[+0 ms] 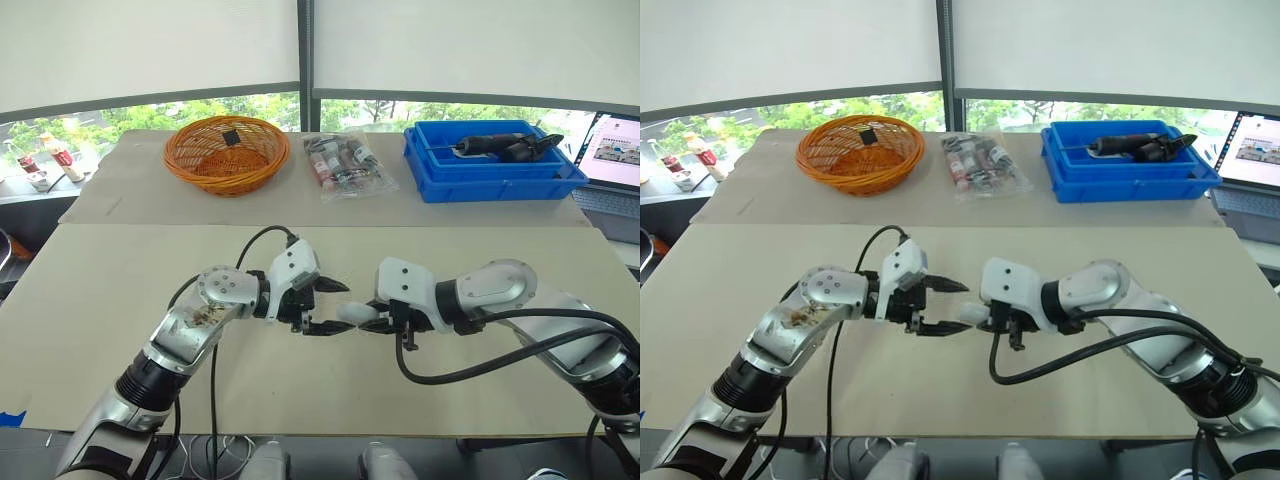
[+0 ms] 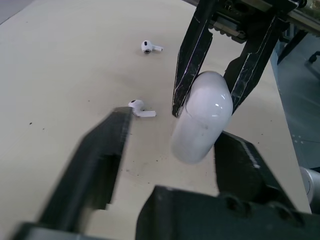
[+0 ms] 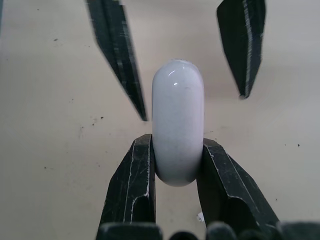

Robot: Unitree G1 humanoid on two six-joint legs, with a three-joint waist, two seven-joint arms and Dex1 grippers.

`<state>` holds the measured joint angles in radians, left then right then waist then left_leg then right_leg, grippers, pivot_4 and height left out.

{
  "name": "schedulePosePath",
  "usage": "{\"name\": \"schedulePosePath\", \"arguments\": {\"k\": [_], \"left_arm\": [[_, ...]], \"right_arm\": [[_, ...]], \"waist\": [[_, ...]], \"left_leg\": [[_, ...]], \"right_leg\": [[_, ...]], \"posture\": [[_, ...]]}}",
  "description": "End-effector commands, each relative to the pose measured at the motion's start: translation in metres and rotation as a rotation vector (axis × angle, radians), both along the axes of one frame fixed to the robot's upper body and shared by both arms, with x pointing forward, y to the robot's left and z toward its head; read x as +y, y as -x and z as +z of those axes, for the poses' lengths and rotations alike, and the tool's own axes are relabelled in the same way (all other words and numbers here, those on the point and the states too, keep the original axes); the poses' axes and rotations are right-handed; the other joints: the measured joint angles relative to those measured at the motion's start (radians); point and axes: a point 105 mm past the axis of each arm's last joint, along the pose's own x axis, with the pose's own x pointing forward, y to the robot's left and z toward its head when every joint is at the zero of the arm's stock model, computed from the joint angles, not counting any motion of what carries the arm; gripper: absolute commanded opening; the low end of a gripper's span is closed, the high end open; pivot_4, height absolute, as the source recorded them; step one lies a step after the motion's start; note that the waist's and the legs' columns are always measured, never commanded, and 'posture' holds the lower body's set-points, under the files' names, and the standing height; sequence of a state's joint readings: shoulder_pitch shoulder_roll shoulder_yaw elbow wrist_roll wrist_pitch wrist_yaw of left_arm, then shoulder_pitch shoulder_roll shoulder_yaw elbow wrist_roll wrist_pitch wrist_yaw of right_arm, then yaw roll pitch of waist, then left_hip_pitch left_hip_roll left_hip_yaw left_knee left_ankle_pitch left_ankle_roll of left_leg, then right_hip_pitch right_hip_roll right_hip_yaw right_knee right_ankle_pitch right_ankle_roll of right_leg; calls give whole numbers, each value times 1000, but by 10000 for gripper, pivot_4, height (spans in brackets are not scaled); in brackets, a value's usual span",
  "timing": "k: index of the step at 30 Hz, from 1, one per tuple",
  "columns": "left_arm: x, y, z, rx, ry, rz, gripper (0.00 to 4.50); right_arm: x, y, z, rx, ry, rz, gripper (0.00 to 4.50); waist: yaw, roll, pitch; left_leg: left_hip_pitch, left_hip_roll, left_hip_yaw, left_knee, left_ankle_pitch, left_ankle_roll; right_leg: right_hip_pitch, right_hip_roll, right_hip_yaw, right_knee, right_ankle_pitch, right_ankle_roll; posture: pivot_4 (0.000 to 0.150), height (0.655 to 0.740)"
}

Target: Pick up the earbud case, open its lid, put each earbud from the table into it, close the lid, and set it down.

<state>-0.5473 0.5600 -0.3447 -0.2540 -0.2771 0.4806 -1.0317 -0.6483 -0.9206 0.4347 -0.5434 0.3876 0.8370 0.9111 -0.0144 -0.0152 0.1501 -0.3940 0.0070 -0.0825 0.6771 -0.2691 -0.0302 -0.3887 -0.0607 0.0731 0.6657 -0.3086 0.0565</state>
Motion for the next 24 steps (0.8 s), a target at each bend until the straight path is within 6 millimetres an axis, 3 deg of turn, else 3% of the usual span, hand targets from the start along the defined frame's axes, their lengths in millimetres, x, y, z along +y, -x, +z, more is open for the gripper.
{"name": "schedulePosePath", "arguments": {"k": [1,3,10,12,18,21,24], "left_arm": [[-5,5,7,-34,20,-30,11965],[-6,6,7,-33,21,-30,5586],[-4,4,6,-34,18,-7,5642],[-2,3,5,-26,17,4,5642],[8,7,-2,84,57,23,5642],[17,11,-3,195,159,20,5642],[23,9,-1,281,299,54,5642]], "right_arm": [[5,5,14,-65,-23,51,7284],[6,5,14,-66,-22,55,7285],[5,7,13,-57,-11,64,7285],[0,8,11,-59,15,71,18072],[-17,0,30,-112,39,36,38170],[-26,2,44,-168,45,65,38537],[-18,11,58,-232,-58,162,38537]], "waist": [[0,0,0],[0,0,0],[0,0,0],[0,0,0],[0,0,0],[0,0,0],[0,0,0]], "left_leg": [[0,0,0,0,0,0],[0,0,0,0,0,0],[0,0,0,1,0,0],[0,0,0,1,0,0],[0,0,0,1,0,0],[0,0,0,1,0,0],[0,0,0,1,0,1]], "right_leg": [[0,0,0,0,0,0],[0,0,0,0,0,0],[0,0,0,0,0,0],[0,0,0,0,0,0],[0,0,0,1,0,0],[0,0,0,1,0,0],[0,0,0,1,0,0]], "posture": [[1500,7400],[1500,7400],[1500,7400],[1500,7400],[1500,7400],[1500,7400],[1500,7400]]}}
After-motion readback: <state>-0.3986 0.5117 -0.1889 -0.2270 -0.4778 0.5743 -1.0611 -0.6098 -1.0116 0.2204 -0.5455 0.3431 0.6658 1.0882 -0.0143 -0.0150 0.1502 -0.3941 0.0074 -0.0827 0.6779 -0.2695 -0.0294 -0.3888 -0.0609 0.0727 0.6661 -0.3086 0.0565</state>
